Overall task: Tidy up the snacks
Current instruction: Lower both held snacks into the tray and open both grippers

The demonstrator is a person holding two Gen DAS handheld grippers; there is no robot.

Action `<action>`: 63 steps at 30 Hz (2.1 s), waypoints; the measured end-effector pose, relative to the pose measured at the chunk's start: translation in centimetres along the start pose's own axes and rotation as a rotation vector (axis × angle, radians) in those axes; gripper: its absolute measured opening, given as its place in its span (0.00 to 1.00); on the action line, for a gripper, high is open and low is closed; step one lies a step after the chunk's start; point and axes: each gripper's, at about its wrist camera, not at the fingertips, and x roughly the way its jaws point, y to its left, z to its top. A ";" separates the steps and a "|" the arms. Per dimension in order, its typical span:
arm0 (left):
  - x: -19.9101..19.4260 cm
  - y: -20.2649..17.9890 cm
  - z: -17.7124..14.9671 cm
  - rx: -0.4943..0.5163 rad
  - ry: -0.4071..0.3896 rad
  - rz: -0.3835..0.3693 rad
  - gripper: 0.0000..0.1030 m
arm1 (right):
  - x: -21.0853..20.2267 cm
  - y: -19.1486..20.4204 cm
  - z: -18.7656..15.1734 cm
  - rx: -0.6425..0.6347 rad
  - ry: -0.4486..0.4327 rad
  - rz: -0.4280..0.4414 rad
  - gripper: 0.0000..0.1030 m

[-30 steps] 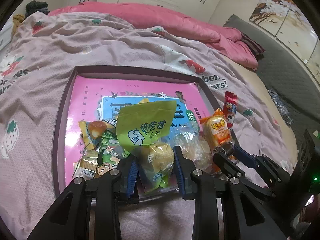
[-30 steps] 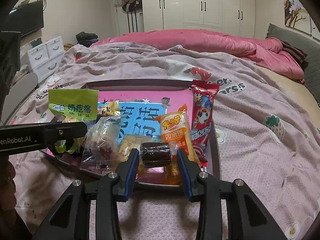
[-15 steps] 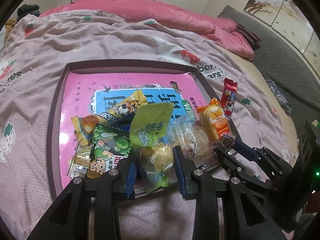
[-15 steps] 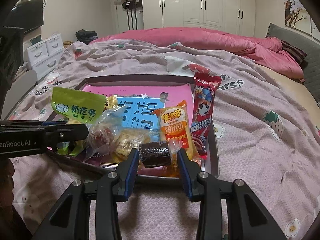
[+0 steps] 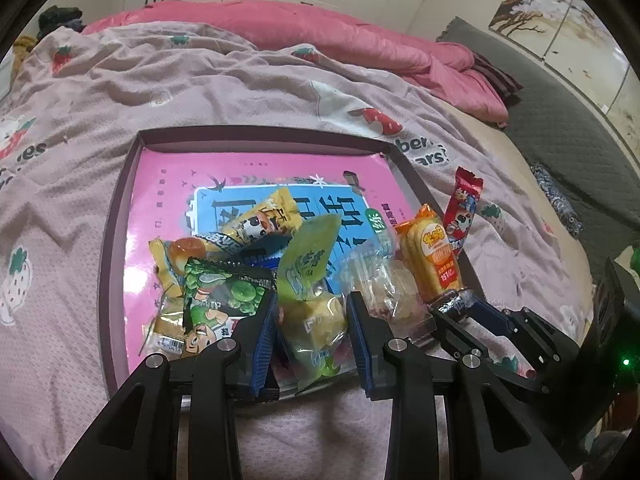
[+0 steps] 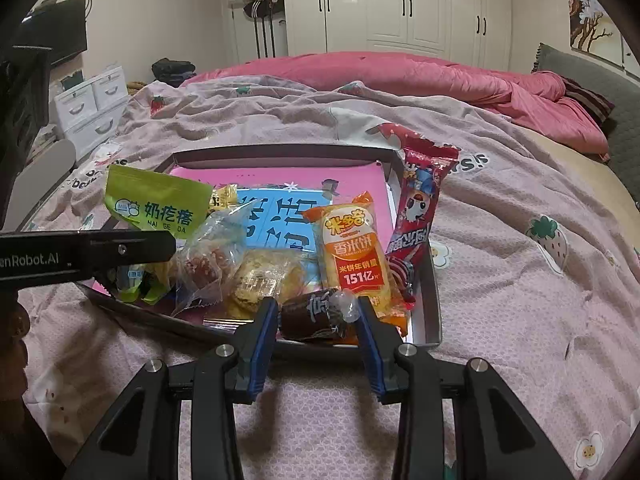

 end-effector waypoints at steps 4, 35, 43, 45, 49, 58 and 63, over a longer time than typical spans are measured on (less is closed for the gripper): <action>0.0 0.1 0.0 0.001 -0.001 -0.003 0.35 | -0.1 -0.2 -0.1 0.011 -0.002 0.005 0.39; -0.4 -0.2 0.5 0.034 -0.035 0.006 0.52 | -0.5 0.0 -0.3 0.033 0.001 0.008 0.39; -1.0 -0.4 0.4 0.040 -0.044 0.011 0.54 | -0.8 -0.2 -0.3 0.032 0.000 -0.003 0.39; -1.2 -0.4 0.4 0.038 -0.048 0.010 0.55 | -0.8 -0.3 -0.4 0.037 0.000 -0.004 0.39; -1.5 -0.4 0.4 0.038 -0.050 0.007 0.57 | -0.8 -0.4 -0.3 0.035 0.002 -0.011 0.43; -2.8 -0.4 0.2 0.035 -0.069 0.010 0.66 | -1.1 -0.6 -0.3 0.036 0.001 -0.023 0.47; -4.0 -0.8 -0.1 0.044 -0.086 0.027 0.69 | -2.2 -0.4 -0.2 0.019 -0.029 -0.030 0.48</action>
